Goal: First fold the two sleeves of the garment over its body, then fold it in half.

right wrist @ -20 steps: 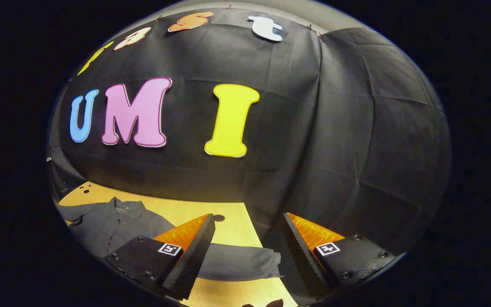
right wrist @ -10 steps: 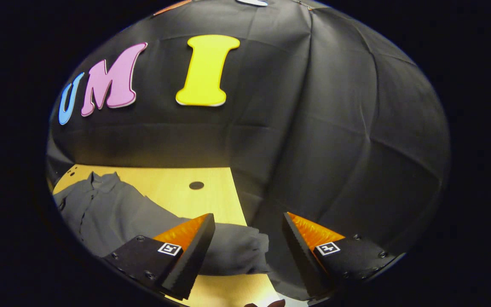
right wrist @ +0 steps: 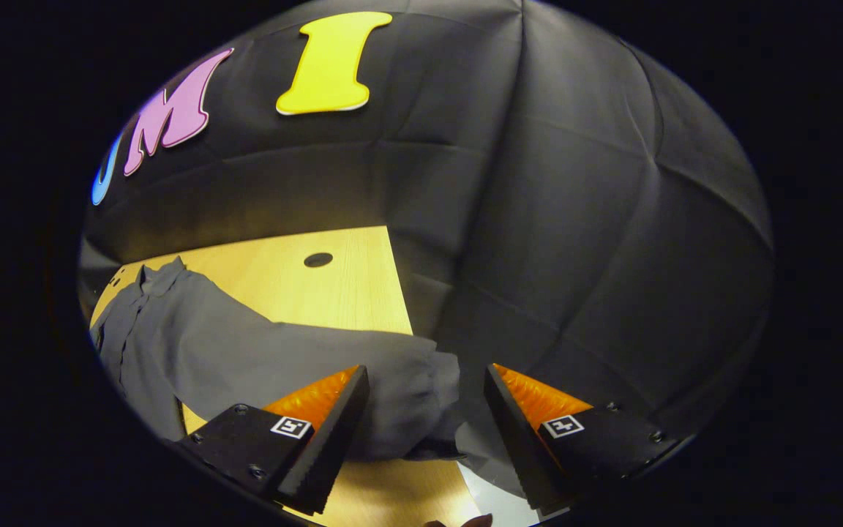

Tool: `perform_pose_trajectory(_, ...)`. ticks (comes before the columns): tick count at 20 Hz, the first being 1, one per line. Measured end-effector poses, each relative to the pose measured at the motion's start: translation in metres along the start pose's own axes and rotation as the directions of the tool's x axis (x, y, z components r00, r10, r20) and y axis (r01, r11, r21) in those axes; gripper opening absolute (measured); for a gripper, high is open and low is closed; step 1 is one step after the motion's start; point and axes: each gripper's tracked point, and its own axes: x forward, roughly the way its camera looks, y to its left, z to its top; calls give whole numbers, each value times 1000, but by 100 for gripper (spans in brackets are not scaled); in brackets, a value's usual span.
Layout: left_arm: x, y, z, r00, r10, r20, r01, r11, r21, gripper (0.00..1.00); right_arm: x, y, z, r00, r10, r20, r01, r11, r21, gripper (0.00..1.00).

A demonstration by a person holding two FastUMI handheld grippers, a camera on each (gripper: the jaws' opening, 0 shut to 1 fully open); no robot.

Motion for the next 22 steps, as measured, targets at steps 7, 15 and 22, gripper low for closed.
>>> perform_pose_trajectory(7,-7,28,-12,995,93,-44,-95,995,-36,97,22,4,-36,994,43,-98,-34,996,83,98)
perform_pose_trajectory(15,-15,38,-9,994,110,-18,-110,994,8,99,25,19,-48,992,52,-117,-37,991,132,73)
perform_pose_trajectory(22,-22,54,-20,991,126,-37,-126,992,-4,97,26,9,-46,997,-12,-76,15,999,35,71)
